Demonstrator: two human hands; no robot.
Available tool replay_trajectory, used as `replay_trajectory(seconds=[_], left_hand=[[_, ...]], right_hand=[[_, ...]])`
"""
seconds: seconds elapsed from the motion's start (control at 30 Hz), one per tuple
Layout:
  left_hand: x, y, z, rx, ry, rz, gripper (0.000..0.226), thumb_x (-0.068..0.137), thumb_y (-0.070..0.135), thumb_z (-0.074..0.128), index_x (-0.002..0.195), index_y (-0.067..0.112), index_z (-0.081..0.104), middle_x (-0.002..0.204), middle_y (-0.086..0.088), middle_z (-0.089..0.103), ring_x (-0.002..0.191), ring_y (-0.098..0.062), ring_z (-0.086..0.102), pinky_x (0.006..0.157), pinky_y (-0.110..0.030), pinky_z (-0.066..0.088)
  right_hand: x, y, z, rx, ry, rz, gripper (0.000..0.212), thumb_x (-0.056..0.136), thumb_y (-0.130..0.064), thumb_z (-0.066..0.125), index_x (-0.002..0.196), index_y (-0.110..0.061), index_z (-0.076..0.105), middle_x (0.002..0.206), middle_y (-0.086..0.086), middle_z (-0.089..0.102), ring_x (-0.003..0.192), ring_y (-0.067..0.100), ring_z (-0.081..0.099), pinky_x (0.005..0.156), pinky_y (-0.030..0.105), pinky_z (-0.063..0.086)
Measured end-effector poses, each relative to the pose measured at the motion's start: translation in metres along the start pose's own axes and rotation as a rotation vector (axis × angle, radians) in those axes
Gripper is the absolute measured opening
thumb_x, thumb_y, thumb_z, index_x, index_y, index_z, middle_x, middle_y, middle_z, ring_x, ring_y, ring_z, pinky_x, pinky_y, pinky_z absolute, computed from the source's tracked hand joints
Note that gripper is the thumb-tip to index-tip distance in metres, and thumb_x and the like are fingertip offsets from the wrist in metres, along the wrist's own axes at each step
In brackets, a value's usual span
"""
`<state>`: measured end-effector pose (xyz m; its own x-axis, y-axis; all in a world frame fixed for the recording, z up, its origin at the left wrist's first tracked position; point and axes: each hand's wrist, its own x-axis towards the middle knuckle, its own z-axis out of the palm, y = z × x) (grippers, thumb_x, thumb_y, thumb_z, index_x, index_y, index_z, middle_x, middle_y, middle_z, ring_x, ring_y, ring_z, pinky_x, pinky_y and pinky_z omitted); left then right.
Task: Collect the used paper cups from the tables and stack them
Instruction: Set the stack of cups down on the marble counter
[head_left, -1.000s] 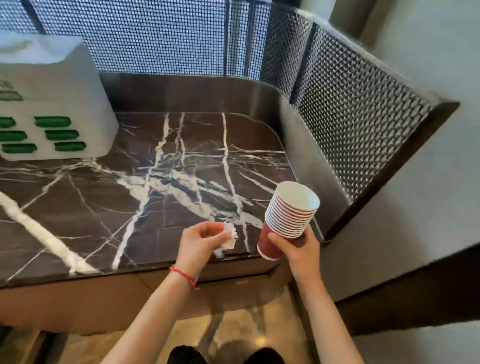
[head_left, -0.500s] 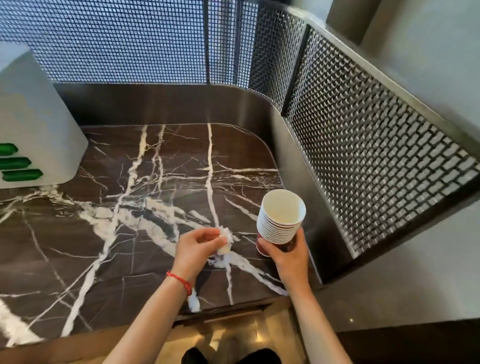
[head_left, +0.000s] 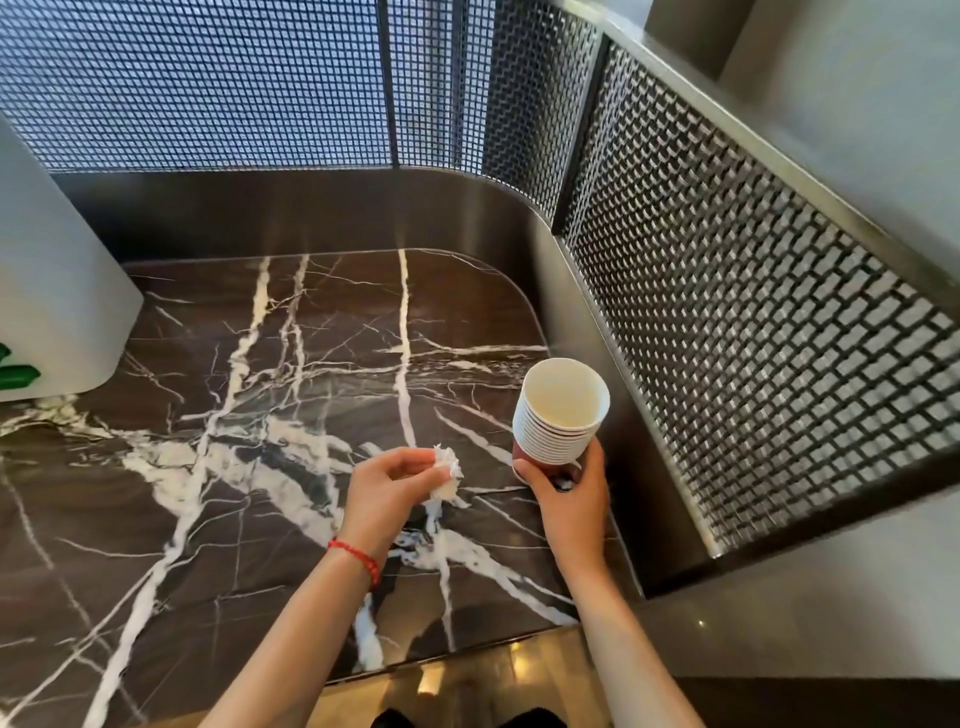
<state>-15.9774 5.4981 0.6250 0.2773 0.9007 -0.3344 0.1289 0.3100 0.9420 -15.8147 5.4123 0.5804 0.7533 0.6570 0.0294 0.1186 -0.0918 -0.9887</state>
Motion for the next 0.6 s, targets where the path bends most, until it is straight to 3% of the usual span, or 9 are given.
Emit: replay_trajectory(seconds=[0.1, 0.23, 0.4, 0.6], left_hand=[[0.002, 0.003, 0.003, 0.004, -0.016, 0.007, 0.014, 0.07, 0.009, 0.077, 0.073, 0.02, 0.07, 0.062, 0.006, 0.07, 0.057, -0.001, 0.065, 0.052, -0.01, 0.048], [0.003, 0.007, 0.007, 0.001, -0.042, 0.028, 0.014, 0.072, 0.007, 0.075, 0.073, 0.019, 0.07, 0.058, 0.01, 0.069, 0.055, 0.001, 0.063, 0.052, -0.009, 0.047], [0.006, 0.008, 0.008, 0.007, -0.033, 0.034, 0.013, 0.072, 0.007, 0.076, 0.074, 0.019, 0.07, 0.056, 0.011, 0.069, 0.054, 0.001, 0.062, 0.052, -0.01, 0.048], [0.009, 0.009, 0.011, 0.01, -0.027, 0.043, 0.014, 0.072, 0.006, 0.075, 0.074, 0.018, 0.069, 0.055, 0.01, 0.068, 0.054, 0.001, 0.062, 0.051, -0.009, 0.048]], right_hand=[[0.005, 0.0, 0.002, -0.011, 0.041, -0.019, 0.068, 0.067, -0.017, 0.083, 0.124, -0.021, 0.048, 0.114, -0.007, 0.058, 0.096, -0.004, 0.056, 0.073, -0.002, 0.04], [0.019, -0.002, 0.005, -0.043, 0.054, -0.033, 0.07, 0.07, -0.02, 0.081, 0.13, -0.018, 0.046, 0.12, -0.008, 0.055, 0.108, 0.002, 0.049, 0.081, -0.002, 0.036], [0.036, -0.003, 0.009, -0.06, 0.065, -0.037, 0.073, 0.071, -0.021, 0.08, 0.134, -0.011, 0.044, 0.131, 0.003, 0.055, 0.118, 0.015, 0.05, 0.099, 0.031, 0.042], [0.054, -0.005, 0.02, -0.017, 0.061, -0.039, 0.068, 0.073, -0.016, 0.079, 0.132, -0.011, 0.047, 0.12, -0.006, 0.055, 0.115, 0.012, 0.051, 0.095, 0.023, 0.039]])
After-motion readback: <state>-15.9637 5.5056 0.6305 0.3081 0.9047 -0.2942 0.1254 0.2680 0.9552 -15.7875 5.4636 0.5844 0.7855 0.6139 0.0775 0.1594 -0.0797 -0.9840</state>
